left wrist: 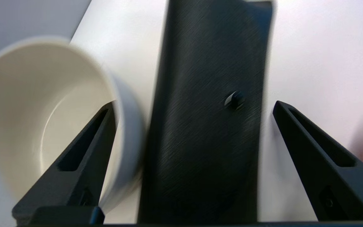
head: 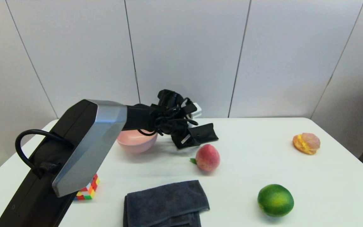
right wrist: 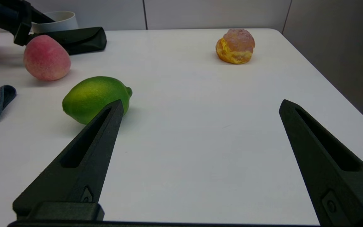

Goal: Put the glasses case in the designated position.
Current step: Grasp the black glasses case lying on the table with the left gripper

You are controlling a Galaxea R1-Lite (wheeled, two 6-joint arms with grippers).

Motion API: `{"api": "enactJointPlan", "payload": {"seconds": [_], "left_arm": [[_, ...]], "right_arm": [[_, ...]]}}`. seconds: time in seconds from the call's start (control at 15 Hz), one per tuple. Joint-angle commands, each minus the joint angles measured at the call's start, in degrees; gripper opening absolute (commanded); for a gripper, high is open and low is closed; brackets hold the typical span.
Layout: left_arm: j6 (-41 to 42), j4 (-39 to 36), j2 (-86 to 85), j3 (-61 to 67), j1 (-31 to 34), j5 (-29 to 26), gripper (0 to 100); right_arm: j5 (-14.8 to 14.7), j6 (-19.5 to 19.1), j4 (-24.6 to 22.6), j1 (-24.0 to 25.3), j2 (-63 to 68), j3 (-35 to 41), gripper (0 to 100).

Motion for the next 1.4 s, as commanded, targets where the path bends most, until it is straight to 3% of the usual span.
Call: {"api": "enactJointPlan", "payload": {"seconds": [0.07, 1.4], "left_arm": [[0.21, 0.49, 0.11, -0.09, 0.15, -0.20, 100], [4.16, 2.25, 0.82, 0.00, 3.22, -1.87, 100]], "right_arm": [[0.01, 0.06, -0.02, 0.00, 0.06, 0.00, 100], [0.01, 0.06, -0.02, 0.00, 0.06, 0.00, 100]]}}
